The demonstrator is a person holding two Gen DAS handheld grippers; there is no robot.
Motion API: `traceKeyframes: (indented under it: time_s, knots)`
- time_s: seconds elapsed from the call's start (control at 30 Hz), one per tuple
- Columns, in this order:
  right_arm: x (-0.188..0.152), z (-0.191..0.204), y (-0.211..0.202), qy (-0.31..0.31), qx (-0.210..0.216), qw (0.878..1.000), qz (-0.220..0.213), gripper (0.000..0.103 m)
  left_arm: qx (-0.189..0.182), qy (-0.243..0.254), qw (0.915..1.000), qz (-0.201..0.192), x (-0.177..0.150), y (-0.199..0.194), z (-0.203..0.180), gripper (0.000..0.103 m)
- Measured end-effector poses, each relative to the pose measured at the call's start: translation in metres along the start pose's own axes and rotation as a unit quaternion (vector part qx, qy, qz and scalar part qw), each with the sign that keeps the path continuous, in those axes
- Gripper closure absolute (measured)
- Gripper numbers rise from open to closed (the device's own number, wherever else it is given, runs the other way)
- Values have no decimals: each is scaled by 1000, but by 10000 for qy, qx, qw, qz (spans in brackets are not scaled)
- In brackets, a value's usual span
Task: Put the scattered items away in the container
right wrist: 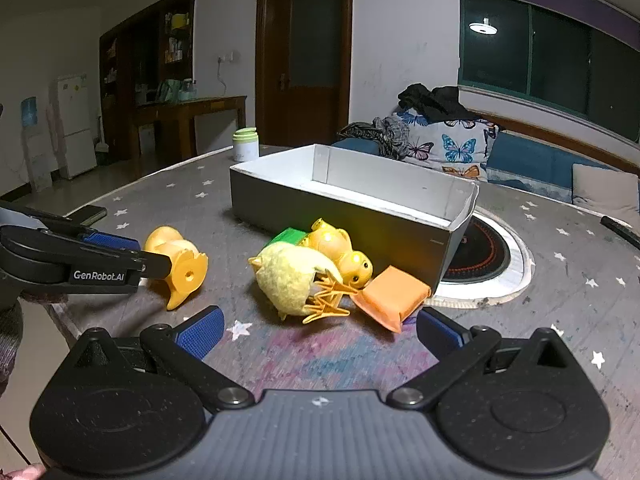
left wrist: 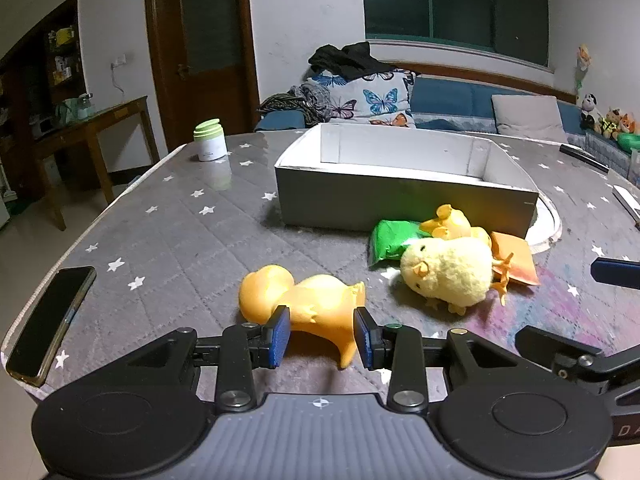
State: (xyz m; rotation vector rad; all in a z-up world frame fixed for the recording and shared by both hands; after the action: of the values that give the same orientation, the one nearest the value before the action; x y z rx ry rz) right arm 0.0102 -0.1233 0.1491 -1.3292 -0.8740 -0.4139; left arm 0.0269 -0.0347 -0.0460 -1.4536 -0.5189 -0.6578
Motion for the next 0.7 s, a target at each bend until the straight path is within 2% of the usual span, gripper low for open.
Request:
traceKeyframes:
  time_s: [0.7]
  knots:
    - [-4, 3, 3, 24, 27, 9999, 132, 0, -150, 87, 9996, 218, -7, 9, -11, 66]
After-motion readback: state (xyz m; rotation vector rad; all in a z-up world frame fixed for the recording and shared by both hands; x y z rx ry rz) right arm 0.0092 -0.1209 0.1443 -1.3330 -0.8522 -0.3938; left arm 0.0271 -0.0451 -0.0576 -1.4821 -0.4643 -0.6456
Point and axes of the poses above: each gripper's, at about its wrist camera, not at the fingertips, and y roughly the way its jaws point, z to its left, x to its top, the point moved 7 cm from there along y, roughly the way its jaws point, and after that the axes turned 10 degrees about z, right-handed, at the moved point
